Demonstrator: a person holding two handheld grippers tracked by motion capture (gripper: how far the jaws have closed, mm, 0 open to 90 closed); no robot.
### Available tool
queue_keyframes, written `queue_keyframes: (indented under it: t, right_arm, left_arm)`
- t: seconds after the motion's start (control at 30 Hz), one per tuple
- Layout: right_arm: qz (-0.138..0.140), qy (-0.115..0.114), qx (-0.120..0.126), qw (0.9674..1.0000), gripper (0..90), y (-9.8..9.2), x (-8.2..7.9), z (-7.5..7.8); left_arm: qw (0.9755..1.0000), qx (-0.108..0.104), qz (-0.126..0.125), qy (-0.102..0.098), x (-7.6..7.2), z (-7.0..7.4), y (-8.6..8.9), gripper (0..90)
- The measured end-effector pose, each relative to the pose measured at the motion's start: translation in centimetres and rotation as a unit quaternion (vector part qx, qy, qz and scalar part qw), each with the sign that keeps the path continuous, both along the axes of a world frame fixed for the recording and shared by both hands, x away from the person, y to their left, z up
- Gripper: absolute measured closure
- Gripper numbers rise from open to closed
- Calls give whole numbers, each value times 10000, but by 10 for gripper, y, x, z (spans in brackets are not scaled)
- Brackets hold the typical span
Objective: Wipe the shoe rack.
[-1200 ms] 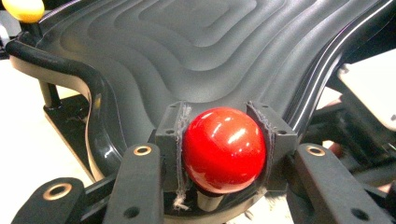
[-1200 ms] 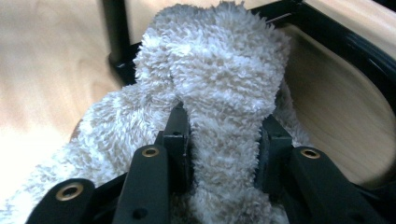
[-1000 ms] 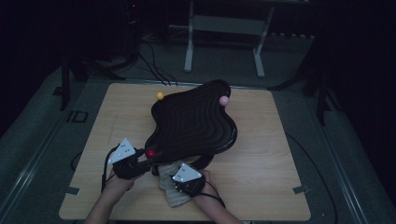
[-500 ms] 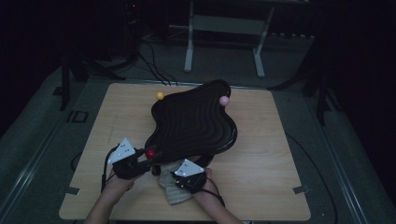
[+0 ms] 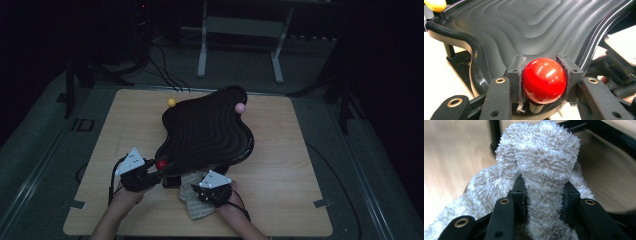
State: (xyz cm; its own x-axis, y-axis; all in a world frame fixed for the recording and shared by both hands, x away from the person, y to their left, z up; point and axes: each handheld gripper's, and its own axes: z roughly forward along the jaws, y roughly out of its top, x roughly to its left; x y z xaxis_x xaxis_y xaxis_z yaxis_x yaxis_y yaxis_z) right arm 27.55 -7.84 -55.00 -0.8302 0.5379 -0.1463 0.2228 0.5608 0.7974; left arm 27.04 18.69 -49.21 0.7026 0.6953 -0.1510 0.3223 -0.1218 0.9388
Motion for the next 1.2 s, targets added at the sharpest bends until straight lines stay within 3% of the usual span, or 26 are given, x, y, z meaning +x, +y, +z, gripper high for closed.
queue_keyframes:
  t: [0.07, 0.13, 0.23, 0.33, 0.37, 0.43, 0.53, 0.57, 0.63, 0.7, 0.87, 0.93, 1.13, 1.2]
  right_arm:
    - [66, 24, -148, 9999, 629, -3, 2, 4]
    - [-169, -13, -146, 9997, 622, -13, 8, 6]
    - [-498, 244, 165, 9983, 632, -33, 16, 4]
    - [-225, 44, -141, 9996, 634, -35, 10, 4]
    - [-247, 43, -222, 9994, 631, -37, 11, 7]
    - [-577, -14, -231, 9981, 629, -45, 18, 8]
    - [-987, 167, 60, 9950, 634, -61, 30, 6]
    - [-937, 235, 135, 9952, 643, -63, 29, 5]
    - [-710, 117, -5, 9974, 643, -63, 27, 4]
    - [-688, 184, -84, 9974, 633, -66, 31, 8]
    - [-1386, 190, 188, 9900, 616, -76, 50, 10]
    - [-1548, 144, 154, 9877, 612, -77, 58, 11]
    - [-1815, 304, 286, 9825, 629, -92, 78, 13]
    - [-1737, 393, 326, 9835, 647, -93, 78, 12]
  left_arm:
    - [10000, 3, 4, -1, 0, 0, 0, 596]
    - [10000, 2, 5, 5, 0, 0, 0, 596]
    - [10000, -9, -12, 0, 0, 0, 0, 596]
    - [10000, -9, -13, 7, 0, 0, 0, 597]
    - [10000, -11, -11, 5, 0, 0, 0, 597]
    - [10000, 4, -13, 16, 0, 0, 0, 597]
    - [10000, -3, -20, 0, 0, 0, 0, 597]
    - [10000, -2, -28, 1, 0, 0, 0, 597]
    - [10000, 3, -38, 8, 1, 0, 1, 597]
    - [10000, -4, -29, 7, 1, 0, 1, 597]
    - [10000, -6, -33, 5, 1, 0, 1, 597]
    - [10000, -5, -45, 5, 1, 0, 1, 597]
    - [10000, -20, -45, -2, 1, 0, 1, 597]
    - [10000, -30, -42, -7, 1, -1, 1, 597]
